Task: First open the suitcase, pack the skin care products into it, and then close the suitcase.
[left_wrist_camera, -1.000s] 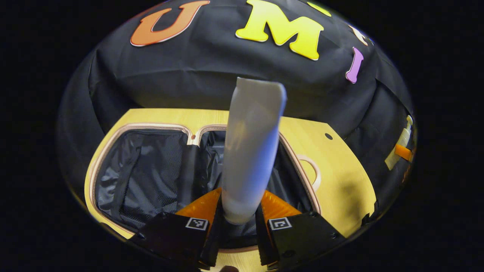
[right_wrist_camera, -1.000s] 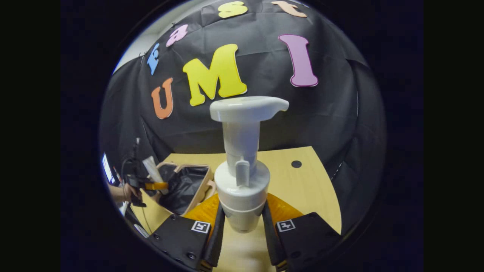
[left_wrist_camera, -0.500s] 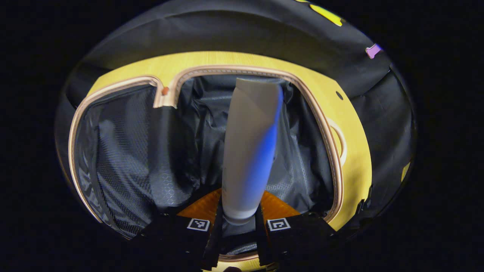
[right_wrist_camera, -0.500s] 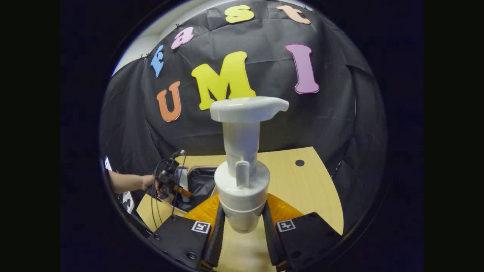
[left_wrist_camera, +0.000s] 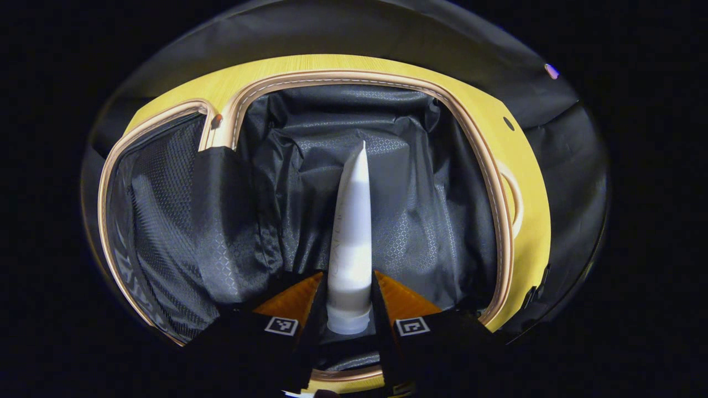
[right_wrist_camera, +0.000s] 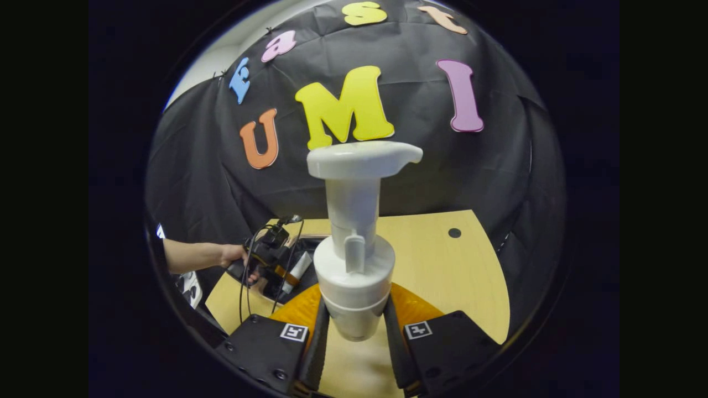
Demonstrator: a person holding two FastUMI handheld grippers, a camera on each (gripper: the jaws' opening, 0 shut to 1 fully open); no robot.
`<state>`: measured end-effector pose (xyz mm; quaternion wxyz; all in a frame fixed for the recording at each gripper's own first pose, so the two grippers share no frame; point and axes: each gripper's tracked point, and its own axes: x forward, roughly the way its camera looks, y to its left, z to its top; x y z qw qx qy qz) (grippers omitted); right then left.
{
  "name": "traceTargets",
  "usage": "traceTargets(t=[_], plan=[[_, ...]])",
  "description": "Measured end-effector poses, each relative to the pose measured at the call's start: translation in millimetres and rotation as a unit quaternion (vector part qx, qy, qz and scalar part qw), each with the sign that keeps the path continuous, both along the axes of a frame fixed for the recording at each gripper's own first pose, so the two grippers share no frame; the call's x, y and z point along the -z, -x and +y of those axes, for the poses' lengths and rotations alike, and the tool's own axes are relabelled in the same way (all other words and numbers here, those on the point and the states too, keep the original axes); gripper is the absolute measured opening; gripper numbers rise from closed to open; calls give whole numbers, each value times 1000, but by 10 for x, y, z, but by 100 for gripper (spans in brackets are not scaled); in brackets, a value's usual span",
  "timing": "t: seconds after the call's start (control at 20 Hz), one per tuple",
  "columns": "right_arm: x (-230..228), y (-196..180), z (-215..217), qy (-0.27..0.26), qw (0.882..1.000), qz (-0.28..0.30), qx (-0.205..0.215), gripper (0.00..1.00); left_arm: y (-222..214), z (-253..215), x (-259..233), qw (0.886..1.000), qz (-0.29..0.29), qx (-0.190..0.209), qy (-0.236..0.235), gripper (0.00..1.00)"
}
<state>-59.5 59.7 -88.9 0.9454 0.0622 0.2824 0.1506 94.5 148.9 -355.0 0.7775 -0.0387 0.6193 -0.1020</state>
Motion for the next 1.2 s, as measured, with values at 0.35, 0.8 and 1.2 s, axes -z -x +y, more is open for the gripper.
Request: traceTargets(t=[0.35, 0.8, 1.2], plan=[[118, -257, 626, -14, 998, 23, -63, 46, 290, 342, -667, 980, -164, 33, -107, 89], [845, -579, 1846, -25, 972, 187, -142, 46, 1355, 529, -1274, 934, -324, -148, -31, 97], [1891, -1006, 2280, 6, 933, 355, -62, 47, 2128, 982, -1175, 896, -308, -318, 35, 97]])
